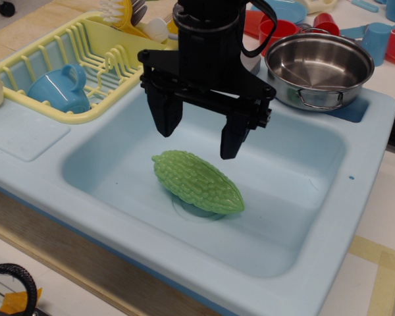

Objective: Put green squash into pot or pan

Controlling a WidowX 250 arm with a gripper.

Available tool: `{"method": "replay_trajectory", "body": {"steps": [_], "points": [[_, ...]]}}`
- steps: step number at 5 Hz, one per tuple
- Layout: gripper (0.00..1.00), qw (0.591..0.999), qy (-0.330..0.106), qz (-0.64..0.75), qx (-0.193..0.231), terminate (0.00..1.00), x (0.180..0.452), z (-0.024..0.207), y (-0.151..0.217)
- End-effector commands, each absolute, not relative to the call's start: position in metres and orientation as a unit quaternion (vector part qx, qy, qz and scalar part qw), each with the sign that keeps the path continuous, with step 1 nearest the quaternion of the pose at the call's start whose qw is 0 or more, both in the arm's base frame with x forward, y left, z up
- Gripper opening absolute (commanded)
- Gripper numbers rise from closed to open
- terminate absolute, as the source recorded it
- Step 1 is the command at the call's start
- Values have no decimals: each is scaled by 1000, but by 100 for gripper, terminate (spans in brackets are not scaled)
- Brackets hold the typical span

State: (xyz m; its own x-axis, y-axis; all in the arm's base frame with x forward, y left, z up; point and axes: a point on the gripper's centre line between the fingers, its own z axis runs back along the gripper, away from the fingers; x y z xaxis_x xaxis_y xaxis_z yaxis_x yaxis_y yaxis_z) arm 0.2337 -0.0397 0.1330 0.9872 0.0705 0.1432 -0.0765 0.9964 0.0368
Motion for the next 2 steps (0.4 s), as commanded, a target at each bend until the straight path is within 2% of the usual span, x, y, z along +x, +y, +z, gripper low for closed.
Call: {"method": "replay_trajectory", "body": {"steps": [1, 2], "points": [[100, 997, -71, 37, 21, 0, 234, 133, -40], [100, 985, -48, 160, 29, 0, 243, 135, -41]]}}
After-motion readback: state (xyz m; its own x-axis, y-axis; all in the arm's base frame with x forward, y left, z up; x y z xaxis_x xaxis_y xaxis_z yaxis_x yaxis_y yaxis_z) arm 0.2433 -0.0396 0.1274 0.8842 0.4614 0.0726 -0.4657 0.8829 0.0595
